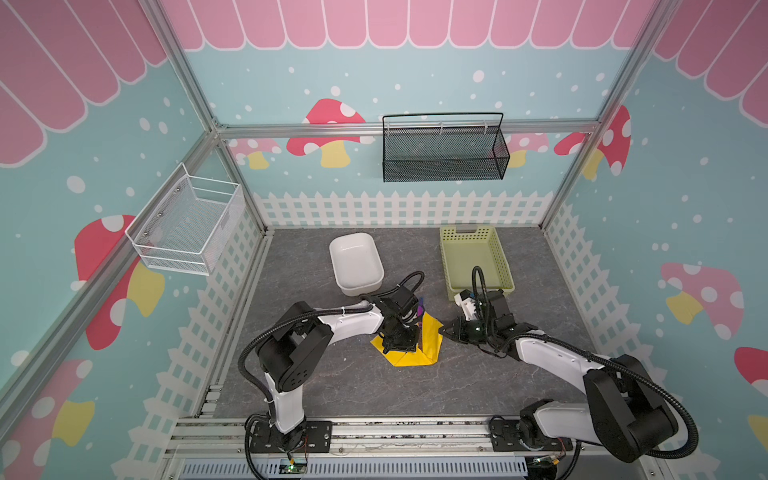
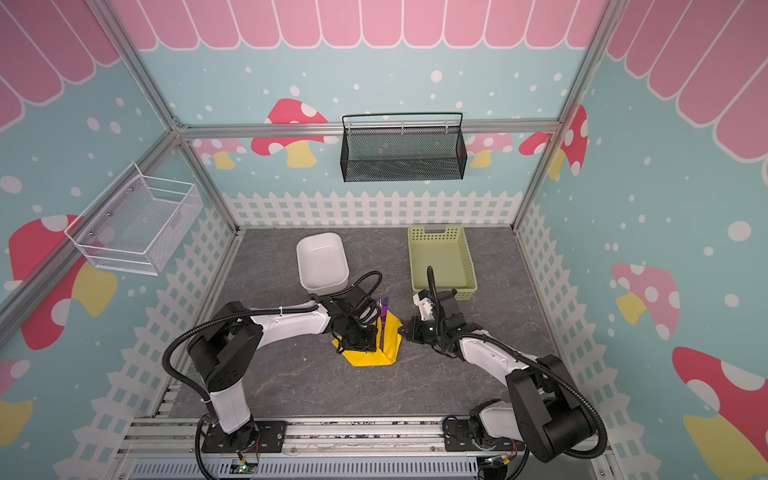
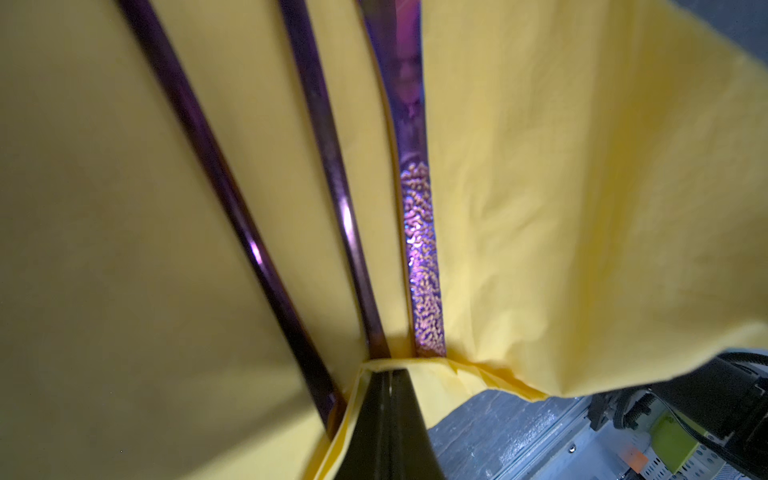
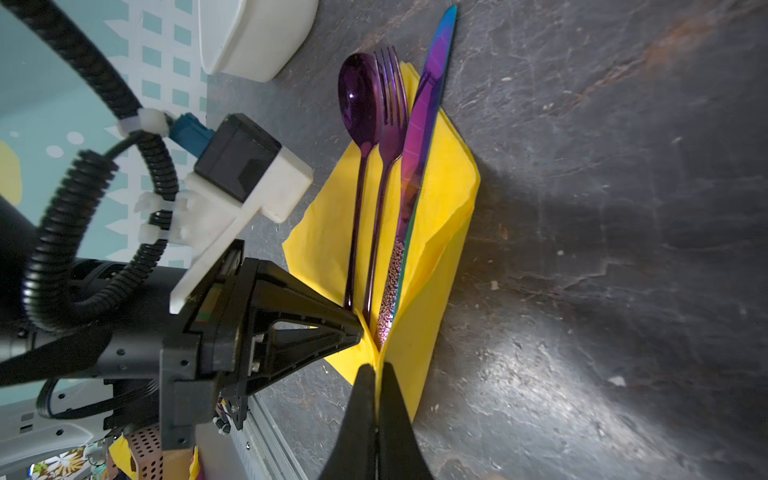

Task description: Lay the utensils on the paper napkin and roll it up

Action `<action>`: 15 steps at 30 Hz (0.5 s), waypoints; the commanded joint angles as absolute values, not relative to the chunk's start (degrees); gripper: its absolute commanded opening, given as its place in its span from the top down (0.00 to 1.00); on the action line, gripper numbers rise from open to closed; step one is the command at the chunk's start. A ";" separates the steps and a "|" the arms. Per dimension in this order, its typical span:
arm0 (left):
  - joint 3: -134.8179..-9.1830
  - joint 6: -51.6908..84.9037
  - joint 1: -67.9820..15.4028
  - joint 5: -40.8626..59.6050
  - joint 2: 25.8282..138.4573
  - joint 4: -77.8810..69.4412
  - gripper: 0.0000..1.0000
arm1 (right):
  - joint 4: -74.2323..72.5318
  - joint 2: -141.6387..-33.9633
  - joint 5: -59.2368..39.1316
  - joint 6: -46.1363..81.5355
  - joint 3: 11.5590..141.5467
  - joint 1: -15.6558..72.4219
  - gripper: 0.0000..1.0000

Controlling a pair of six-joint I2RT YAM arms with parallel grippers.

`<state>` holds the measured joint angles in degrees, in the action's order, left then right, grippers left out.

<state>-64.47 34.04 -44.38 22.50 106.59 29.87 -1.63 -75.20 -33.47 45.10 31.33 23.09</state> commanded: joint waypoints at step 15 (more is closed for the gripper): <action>-61.44 35.46 -43.25 23.73 105.22 26.33 1.00 | -6.27 -79.03 -32.69 50.75 35.94 29.63 1.00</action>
<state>-62.94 34.52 -43.66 23.83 106.28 27.51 -4.45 -78.04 -33.21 49.21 34.48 28.71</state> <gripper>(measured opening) 0.051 0.048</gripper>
